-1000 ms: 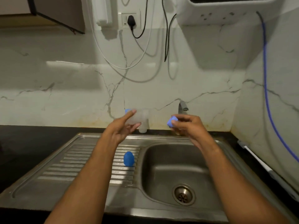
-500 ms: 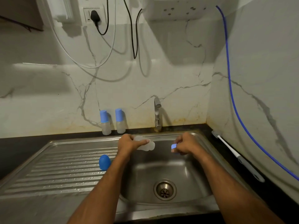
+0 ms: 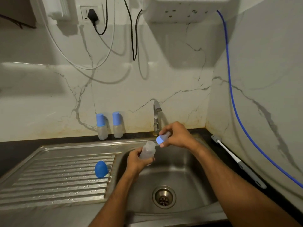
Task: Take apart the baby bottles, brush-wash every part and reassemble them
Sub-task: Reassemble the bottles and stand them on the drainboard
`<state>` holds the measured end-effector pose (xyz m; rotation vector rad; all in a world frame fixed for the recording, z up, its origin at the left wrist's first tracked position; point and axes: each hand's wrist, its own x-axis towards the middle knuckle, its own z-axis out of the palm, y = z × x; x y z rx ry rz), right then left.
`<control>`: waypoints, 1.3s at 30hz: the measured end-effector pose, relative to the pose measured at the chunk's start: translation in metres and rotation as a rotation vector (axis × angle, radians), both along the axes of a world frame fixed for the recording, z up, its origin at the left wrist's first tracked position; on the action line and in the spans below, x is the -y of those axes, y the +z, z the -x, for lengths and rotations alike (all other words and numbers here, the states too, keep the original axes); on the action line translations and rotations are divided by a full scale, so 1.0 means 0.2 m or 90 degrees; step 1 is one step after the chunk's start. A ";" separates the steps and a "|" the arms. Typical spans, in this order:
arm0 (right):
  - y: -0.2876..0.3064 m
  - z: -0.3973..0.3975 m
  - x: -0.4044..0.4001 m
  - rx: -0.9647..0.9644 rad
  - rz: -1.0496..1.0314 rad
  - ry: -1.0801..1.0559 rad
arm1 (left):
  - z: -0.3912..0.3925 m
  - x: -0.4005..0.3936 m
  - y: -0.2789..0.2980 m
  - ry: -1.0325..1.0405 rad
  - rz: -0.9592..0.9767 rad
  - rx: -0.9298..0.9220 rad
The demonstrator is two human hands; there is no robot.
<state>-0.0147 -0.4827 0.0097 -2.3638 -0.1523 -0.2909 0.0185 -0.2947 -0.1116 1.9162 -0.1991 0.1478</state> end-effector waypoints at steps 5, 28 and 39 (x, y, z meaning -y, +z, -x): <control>-0.02 -0.06 -0.08 -0.011 0.116 0.062 | -0.02 0.03 -0.07 0.005 0.018 0.026; -0.08 -0.12 -0.29 -0.030 0.184 -0.053 | -0.04 0.03 -0.12 -0.024 0.136 0.040; -0.14 -0.23 -0.26 0.038 0.080 0.030 | -0.08 0.02 -0.10 -0.018 0.213 0.021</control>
